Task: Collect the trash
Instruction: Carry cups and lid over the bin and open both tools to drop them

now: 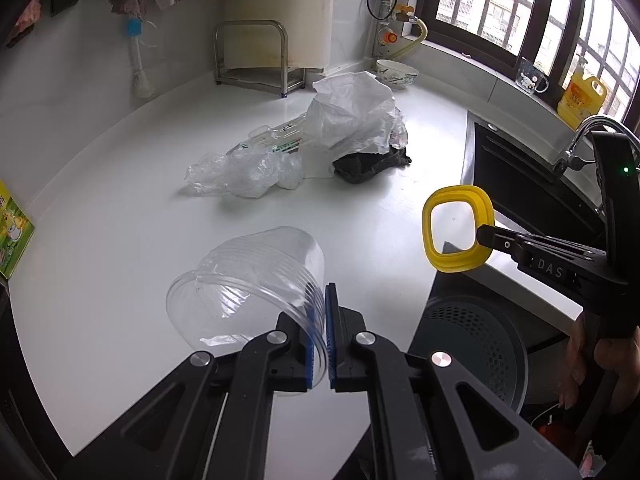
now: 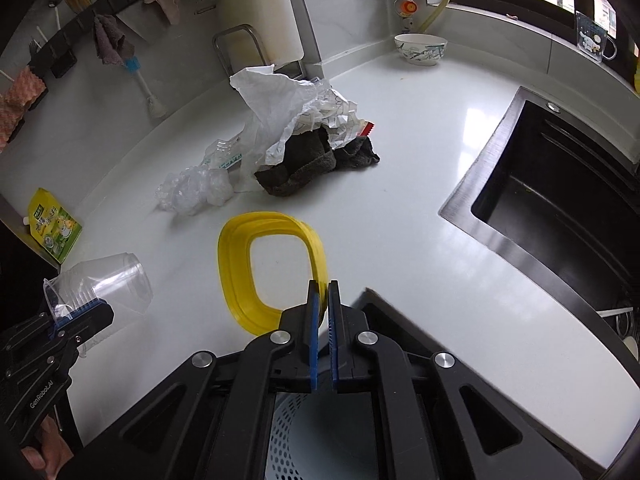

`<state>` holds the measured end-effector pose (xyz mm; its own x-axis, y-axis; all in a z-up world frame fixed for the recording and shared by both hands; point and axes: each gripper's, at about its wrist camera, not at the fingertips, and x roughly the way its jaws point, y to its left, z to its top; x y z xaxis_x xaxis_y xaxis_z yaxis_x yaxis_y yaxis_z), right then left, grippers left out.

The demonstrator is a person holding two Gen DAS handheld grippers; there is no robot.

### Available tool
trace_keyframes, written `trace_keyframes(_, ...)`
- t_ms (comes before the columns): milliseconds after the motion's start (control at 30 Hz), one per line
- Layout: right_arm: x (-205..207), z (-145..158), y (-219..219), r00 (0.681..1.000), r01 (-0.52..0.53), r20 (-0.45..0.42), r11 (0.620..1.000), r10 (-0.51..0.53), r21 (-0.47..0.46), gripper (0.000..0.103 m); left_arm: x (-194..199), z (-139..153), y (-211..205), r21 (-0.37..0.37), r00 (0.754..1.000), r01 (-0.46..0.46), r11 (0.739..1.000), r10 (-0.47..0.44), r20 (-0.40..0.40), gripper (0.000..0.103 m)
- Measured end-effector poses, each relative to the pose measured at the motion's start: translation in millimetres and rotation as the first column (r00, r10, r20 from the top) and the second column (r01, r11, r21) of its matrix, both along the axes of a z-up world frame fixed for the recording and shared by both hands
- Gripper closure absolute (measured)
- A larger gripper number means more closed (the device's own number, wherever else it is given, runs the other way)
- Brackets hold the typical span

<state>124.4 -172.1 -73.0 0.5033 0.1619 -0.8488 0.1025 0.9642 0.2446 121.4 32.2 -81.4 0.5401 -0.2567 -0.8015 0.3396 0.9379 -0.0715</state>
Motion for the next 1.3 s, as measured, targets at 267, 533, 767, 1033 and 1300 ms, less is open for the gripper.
trace_keyframes(267, -77, -3, -46, 0.999, -0.022, -0.033, 0.999, 0.021, -0.045, 0.099, -55, -5, -59, 0.005, 0.999, 0.021, 1.0, -0.021, -0.024, 0.097)
trace_keyframes(533, -130, -26, -77, 0.994, -0.044, -0.102, 0.996, 0.036, -0.083, 0.099, -97, -34, -118, 0.015, 0.994, 0.07, 0.997, -0.068, -0.086, 0.097)
trace_keyframes(767, -144, -48, -85, 0.986, -0.072, -0.154, 0.995, 0.06, -0.073, 0.099, -107, -56, -142, 0.05, 0.991, 0.057, 0.997, -0.05, -0.125, 0.097)
trace_keyframes(1033, -144, -68, -80, 0.977, -0.106, -0.19, 0.993, 0.095, -0.049, 0.099, -105, -74, -144, 0.09, 0.987, 0.005, 0.996, 0.01, -0.161, 0.097)
trace_keyframes(1300, -140, -71, -79, 0.973, -0.127, -0.193, 0.992, 0.122, -0.013, 0.091, -107, -75, -137, 0.111, 0.982, -0.045, 0.993, 0.064, -0.177, 0.095)
